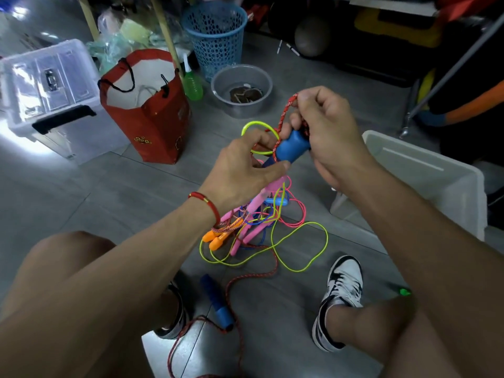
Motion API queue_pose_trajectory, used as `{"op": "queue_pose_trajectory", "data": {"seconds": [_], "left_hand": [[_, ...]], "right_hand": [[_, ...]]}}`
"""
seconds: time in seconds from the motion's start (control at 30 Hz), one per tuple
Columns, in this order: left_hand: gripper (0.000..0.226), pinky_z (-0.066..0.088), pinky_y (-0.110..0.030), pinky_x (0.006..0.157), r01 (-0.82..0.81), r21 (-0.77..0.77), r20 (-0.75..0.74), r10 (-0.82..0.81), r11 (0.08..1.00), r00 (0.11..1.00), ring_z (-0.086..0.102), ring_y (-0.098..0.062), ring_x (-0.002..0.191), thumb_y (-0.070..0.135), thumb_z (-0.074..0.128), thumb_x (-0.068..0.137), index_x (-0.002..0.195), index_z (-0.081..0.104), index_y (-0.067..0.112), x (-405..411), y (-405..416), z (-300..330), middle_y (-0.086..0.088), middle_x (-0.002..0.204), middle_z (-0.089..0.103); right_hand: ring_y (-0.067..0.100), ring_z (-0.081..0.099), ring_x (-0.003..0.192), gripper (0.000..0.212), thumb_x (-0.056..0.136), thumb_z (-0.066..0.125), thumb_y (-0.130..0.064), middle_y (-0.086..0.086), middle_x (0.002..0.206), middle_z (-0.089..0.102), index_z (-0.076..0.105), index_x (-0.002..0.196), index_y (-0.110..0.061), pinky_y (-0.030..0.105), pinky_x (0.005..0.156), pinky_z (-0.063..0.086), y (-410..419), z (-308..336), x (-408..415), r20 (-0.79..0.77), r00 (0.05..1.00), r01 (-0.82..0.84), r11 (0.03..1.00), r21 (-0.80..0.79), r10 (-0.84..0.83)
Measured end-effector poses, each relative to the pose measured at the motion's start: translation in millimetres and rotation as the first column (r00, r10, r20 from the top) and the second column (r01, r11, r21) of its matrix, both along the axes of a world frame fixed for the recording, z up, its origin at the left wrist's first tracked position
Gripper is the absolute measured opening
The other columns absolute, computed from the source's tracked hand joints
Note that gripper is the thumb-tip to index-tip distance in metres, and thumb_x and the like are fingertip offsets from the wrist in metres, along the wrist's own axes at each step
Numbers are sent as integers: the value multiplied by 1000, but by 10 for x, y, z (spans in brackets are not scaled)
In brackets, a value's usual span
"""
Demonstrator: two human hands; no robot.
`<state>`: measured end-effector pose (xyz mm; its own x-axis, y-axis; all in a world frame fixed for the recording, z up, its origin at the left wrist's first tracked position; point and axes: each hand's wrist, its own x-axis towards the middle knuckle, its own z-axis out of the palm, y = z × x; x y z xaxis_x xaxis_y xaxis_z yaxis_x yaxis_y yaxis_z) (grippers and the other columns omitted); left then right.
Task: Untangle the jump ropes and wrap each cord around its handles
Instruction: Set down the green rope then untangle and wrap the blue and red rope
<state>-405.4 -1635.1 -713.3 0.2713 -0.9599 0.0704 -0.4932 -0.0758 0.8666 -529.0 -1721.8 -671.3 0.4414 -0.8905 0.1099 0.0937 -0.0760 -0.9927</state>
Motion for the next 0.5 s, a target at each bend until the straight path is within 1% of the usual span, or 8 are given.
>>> {"op": "queue_pose_trajectory", "data": {"seconds": [0.1, 0.23, 0.27, 0.33, 0.37, 0.43, 0.47, 0.5], "left_hand": [[28, 41, -20, 54, -41, -14, -57, 40, 999, 998, 47, -5, 51, 22, 83, 74, 95, 63, 20, -23, 16, -10, 12, 86, 58], [23, 54, -42, 62, -104, -47, -304, 85, 993, 949, 58, -21, 61, 6, 80, 73, 79, 70, 26, -19, 11, 53, 0, 75, 64], [23, 57, -47, 65, -121, -42, -349, 99, 992, 932, 62, -26, 63, 6, 81, 72, 76, 72, 26, -11, 6, 63, -6, 75, 66], [20, 60, -56, 67, -162, -8, -334, 150, 987, 931, 70, -34, 67, 10, 82, 67, 79, 76, 25, -10, -6, 58, -13, 82, 70], [20, 59, -57, 66, -190, 10, -312, 183, 982, 932, 71, -34, 67, 9, 80, 66, 81, 75, 21, -13, -14, 45, -14, 83, 71], [21, 60, -54, 63, -244, 34, -284, 243, 969, 927, 69, -31, 60, 13, 74, 63, 83, 68, 16, -18, -23, 30, -13, 72, 70], [25, 60, -47, 61, -258, 35, -245, 258, 966, 935, 66, -30, 57, 16, 73, 62, 84, 63, 17, -16, -24, 31, -12, 67, 68], [29, 57, -37, 57, -252, 6, -159, 250, 968, 955, 61, -26, 54, 18, 73, 62, 87, 59, 18, -18, -20, 38, -9, 63, 65]], "right_hand": [[16, 58, 55, 20, 106, 40, -13, 1, 63, 49, 48, 88, -12, 31, 63, 49, 38, -14, 15, -21, 999, 36, 999, -26, -37], [17, 60, 57, 18, 104, 41, -14, 2, 65, 49, 48, 88, -12, 37, 65, 49, 100, -35, 57, -26, 995, 96, 991, -90, -99], [17, 60, 58, 18, 104, 41, -14, 2, 65, 49, 48, 88, -13, 37, 65, 49, 116, -33, 66, -13, 995, 99, 991, -95, -101], [18, 60, 59, 18, 105, 41, -13, 3, 66, 50, 48, 88, -12, 37, 65, 49, 159, -47, 78, 8, 996, 92, 990, -106, -92], [19, 60, 60, 18, 105, 40, -13, 3, 67, 50, 48, 88, -12, 38, 65, 49, 188, -55, 84, 15, 995, 96, 988, -117, -95], [20, 60, 61, 19, 104, 40, -13, 3, 67, 50, 48, 88, -14, 41, 65, 51, 224, -65, 100, 20, 991, 136, 982, -133, -134], [20, 60, 61, 19, 104, 41, -13, 2, 67, 50, 49, 87, -14, 40, 65, 52, 218, -61, 109, 22, 986, 167, 978, -128, -166], [20, 60, 60, 20, 104, 40, -12, 2, 66, 49, 48, 86, -15, 38, 63, 53, 192, -60, 118, 28, 978, 208, 972, -107, -206]]}}
